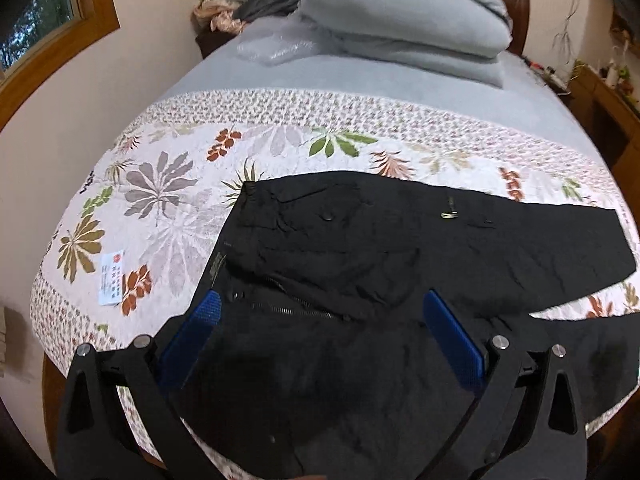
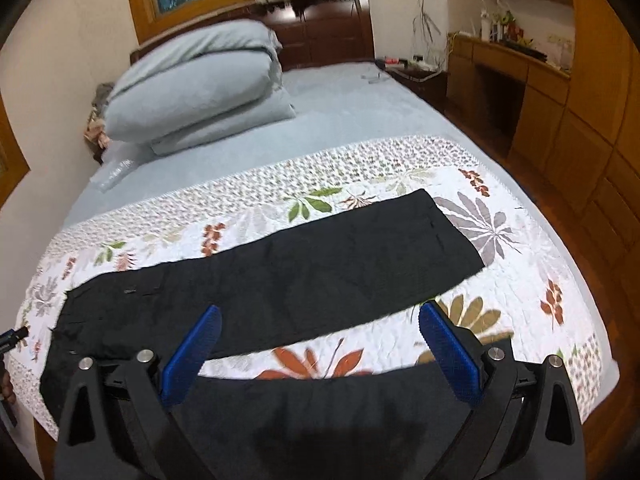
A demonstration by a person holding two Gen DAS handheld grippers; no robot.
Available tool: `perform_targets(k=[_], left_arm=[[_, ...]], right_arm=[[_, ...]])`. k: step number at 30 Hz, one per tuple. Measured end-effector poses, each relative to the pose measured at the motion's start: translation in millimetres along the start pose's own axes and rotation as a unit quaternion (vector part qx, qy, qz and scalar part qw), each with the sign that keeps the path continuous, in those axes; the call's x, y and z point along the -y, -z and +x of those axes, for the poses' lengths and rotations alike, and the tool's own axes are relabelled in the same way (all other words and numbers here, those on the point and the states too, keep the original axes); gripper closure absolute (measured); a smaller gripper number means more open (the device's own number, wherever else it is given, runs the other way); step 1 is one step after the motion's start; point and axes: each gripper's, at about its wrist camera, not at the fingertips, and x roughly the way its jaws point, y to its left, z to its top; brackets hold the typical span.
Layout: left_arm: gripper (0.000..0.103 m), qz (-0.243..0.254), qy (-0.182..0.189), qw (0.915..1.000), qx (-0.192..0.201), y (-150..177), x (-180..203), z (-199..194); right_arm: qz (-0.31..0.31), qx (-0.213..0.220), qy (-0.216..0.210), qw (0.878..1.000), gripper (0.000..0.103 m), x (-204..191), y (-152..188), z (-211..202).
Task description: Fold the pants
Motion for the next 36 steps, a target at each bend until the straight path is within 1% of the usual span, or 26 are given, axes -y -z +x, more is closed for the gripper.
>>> perform_targets(k=[2, 5, 6, 11, 12, 16, 18, 20, 23, 24, 25, 26, 29, 31, 33, 34, 35, 36], left_arm=[[0.002, 0.005, -0.002, 0.9999, -0.016, -9, 1, 17], [0.002, 0.001, 0.007, 0.9989, -0.046, -21, -4, 44], [0.002, -0.002, 0.005, 0.9980, -0.064, -28, -7, 57], [0.002, -0.010, -0.009, 0.9942, -0.106, -50, -25, 99], [0.002, -0.014, -0.013, 0.9927, -0.119, -56, -30, 110], [0.002, -0.027, -0.006, 0.9890, -0.145, -69, -43, 136], [0.002, -0.035, 0.007, 0.9881, -0.150, -76, -51, 147], [0.002, -0.046, 0.015, 0.9869, -0.154, -81, -57, 156], [0.002, -0.058, -0.001, 0.9838, -0.169, -87, -72, 171], [0.002, -0.062, -0.018, 0.9816, -0.180, -88, -79, 178], [0.002, -0.065, -0.026, 0.9792, -0.190, -89, -84, 183], [0.002, -0.068, -0.024, 0.9781, -0.195, -90, -88, 186], [0.002, -0.098, -0.004, 0.9755, -0.197, -90, -105, 191], [0.002, -0.125, 0.018, 0.9718, -0.199, -90, -118, 193], [0.002, -0.142, 0.034, 0.9694, -0.198, -88, -127, 193], [0.002, -0.150, 0.041, 0.9684, -0.195, -87, -132, 193], [0.002, -0.158, 0.052, 0.9672, -0.192, -86, -136, 192], [0.002, -0.165, 0.070, 0.9648, -0.192, -86, -140, 193]], right_arm=[[-0.005, -0.018, 0.000, 1.000, 0.003, 7, -8, 20], [0.005, -0.064, -0.024, 0.998, 0.003, 31, -25, 60], [0.015, -0.083, -0.017, 0.996, 0.003, 45, -34, 77], [0.037, -0.135, 0.023, 0.990, 0.003, 100, -65, 137], [0.045, -0.152, 0.029, 0.987, 0.003, 115, -71, 154], [0.062, -0.189, 0.031, 0.979, 0.003, 149, -85, 200], [0.063, -0.201, 0.029, 0.977, 0.003, 159, -91, 219], [0.047, -0.203, 0.041, 0.977, 0.003, 161, -98, 237], [0.020, -0.205, 0.063, 0.976, 0.003, 164, -110, 260], [0.015, -0.209, 0.068, 0.976, 0.003, 166, -115, 270], [0.016, -0.212, 0.066, 0.975, 0.003, 169, -118, 276], [0.019, -0.216, 0.062, 0.974, 0.003, 171, -121, 283], [0.016, -0.221, 0.051, 0.974, 0.003, 174, -130, 298], [0.004, -0.223, 0.055, 0.973, 0.003, 173, -134, 306], [-0.001, -0.227, 0.047, 0.973, 0.004, 171, -137, 312], [-0.005, -0.227, 0.036, 0.973, 0.006, 168, -137, 314], [-0.012, -0.227, 0.029, 0.973, 0.015, 163, -139, 317], [-0.027, -0.223, 0.029, 0.974, 0.017, 158, -140, 318]])
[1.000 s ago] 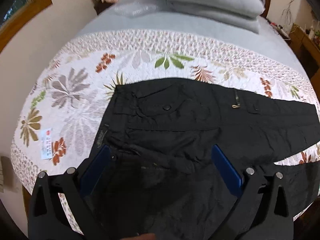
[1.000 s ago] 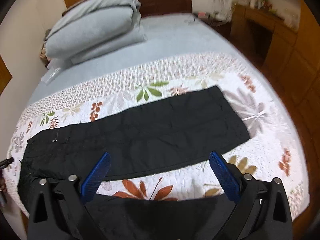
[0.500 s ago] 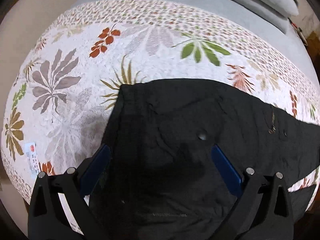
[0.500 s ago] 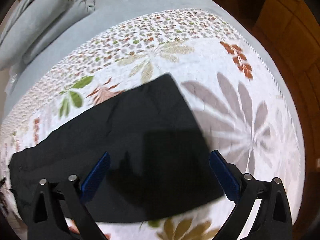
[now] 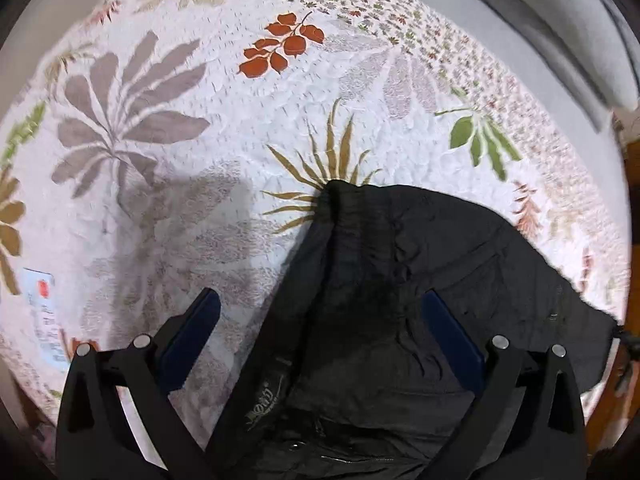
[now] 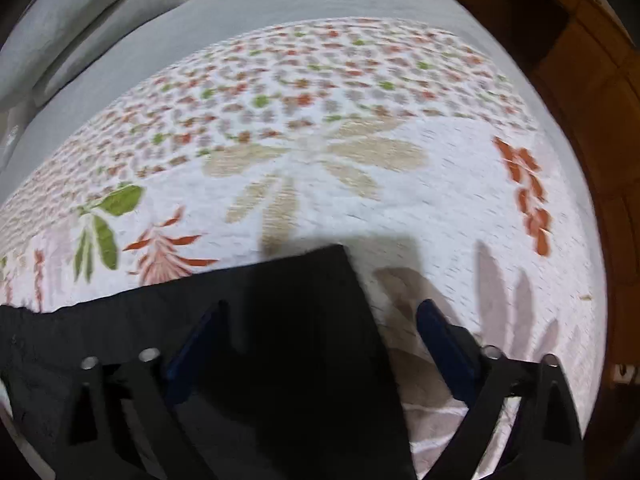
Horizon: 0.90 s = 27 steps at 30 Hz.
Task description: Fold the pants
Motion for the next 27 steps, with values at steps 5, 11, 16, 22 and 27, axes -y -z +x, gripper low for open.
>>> perform_targets(k=[5, 11, 16, 22, 27], left_arm=[[0.002, -0.001, 0.068, 0.9976, -0.015, 2, -4, 1], [0.002, -0.019, 0.099, 0.9939, -0.045, -2, -7, 16], [0.002, 0.002, 0.106, 0.9921, -0.068, -6, 5, 28], [0.003, 0.062, 0.086, 0.9900, -0.092, -9, 30, 40], [0.003, 0.083, 0.090, 0.9894, -0.079, -9, 41, 36]], right_arm=[[-0.035, -0.010, 0.018, 0.999, 0.016, -20, -4, 10], [-0.026, -0.010, -0.001, 1.000, 0.015, -21, -3, 28], [-0.035, 0.008, -0.014, 0.999, 0.020, -9, 6, 30], [-0.056, 0.029, -0.010, 0.998, 0.037, -10, 20, 22], [-0.088, 0.049, -0.006, 0.995, 0.071, -18, 24, 14]])
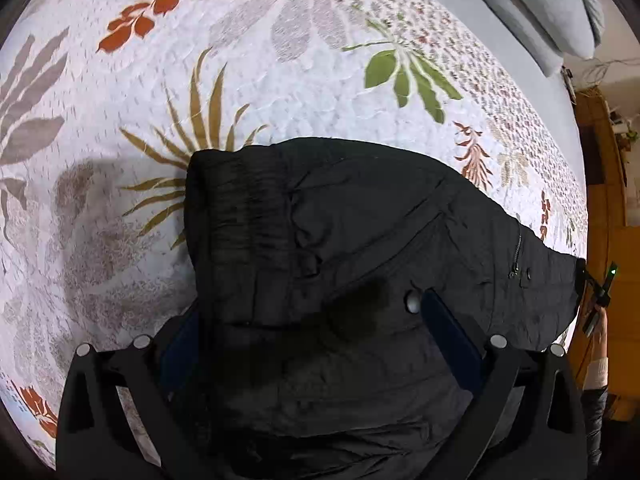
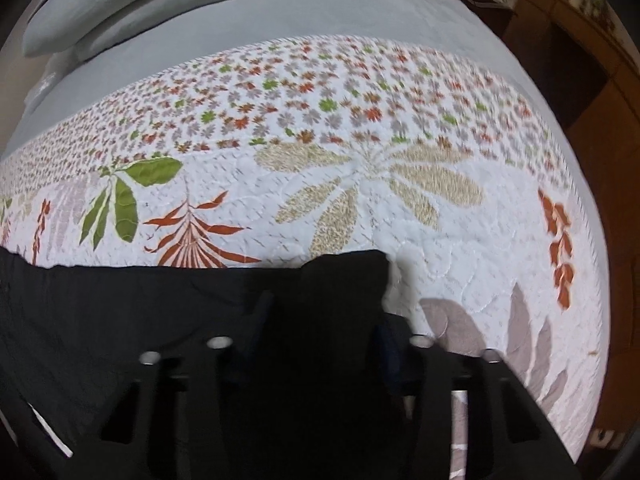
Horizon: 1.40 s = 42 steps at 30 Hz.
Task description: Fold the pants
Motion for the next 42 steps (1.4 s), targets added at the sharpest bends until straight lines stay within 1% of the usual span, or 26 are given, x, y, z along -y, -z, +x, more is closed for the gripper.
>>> perform_targets(k=[2, 3, 5, 8, 11, 14, 21, 26, 27, 30, 31, 35, 37, 40, 42], left_arm=[[0.004, 0.004, -0.001, 1.0000, 0.005, 2, 0, -1], [0.004, 0.004, -0.002, 0.9999, 0.009, 2, 1, -1], [0.004, 0.008, -0.007, 0.9999, 0.014, 2, 4, -1], [0.004, 0.017, -0.015, 0.9996, 0.019, 4, 8, -2], [0.004, 0.022, -0.011, 0.9993, 0.029, 7, 9, -5], [0.004, 0.023, 0.003, 0.9988, 0.044, 10, 10, -10], [0.004, 0.045, 0.018, 0.9969, 0.062, 21, 18, -20], [0.009, 0.039, 0.040, 0.9953, 0.079, 29, 17, -28], [0.011, 0.040, 0.046, 0.9947, 0.083, 31, 17, -31], [0.021, 0.039, 0.054, 0.9935, 0.093, 40, 15, -37], [0.023, 0.040, 0.059, 0.9929, 0.095, 42, 14, -38], [0.024, 0.048, 0.066, 0.9910, 0.106, 49, 15, -41], [0.024, 0.052, 0.061, 0.9904, 0.112, 52, 17, -39], [0.024, 0.065, 0.052, 0.9894, 0.119, 55, 21, -38], [0.024, 0.066, 0.053, 0.9886, 0.125, 57, 22, -37]], right_arm=[[-0.010, 0.003, 0.000, 1.000, 0.079, -8, 0, -1], [-0.017, 0.005, 0.005, 1.000, 0.081, -11, 0, -1], [-0.034, 0.011, 0.018, 0.999, 0.084, -19, -1, -4], [-0.040, 0.021, 0.019, 0.999, 0.086, -22, 0, -13], [-0.046, 0.037, 0.020, 0.998, 0.087, -22, 6, -30], [-0.053, 0.051, 0.019, 0.997, 0.088, -23, 8, -46], [-0.069, 0.096, -0.010, 0.993, 0.089, -30, 22, -100], [-0.094, 0.128, -0.027, 0.987, 0.089, -47, 42, -145], [-0.098, 0.133, -0.029, 0.986, 0.089, -50, 46, -153], [-0.108, 0.160, -0.042, 0.980, 0.089, -60, 68, -182], [-0.109, 0.166, -0.047, 0.979, 0.089, -62, 74, -188], [-0.114, 0.196, -0.071, 0.971, 0.089, -71, 108, -221], [-0.115, 0.212, -0.086, 0.967, 0.089, -76, 132, -237], [-0.114, 0.223, -0.102, 0.963, 0.089, -80, 173, -256], [-0.110, 0.226, -0.110, 0.962, 0.089, -80, 194, -262]])
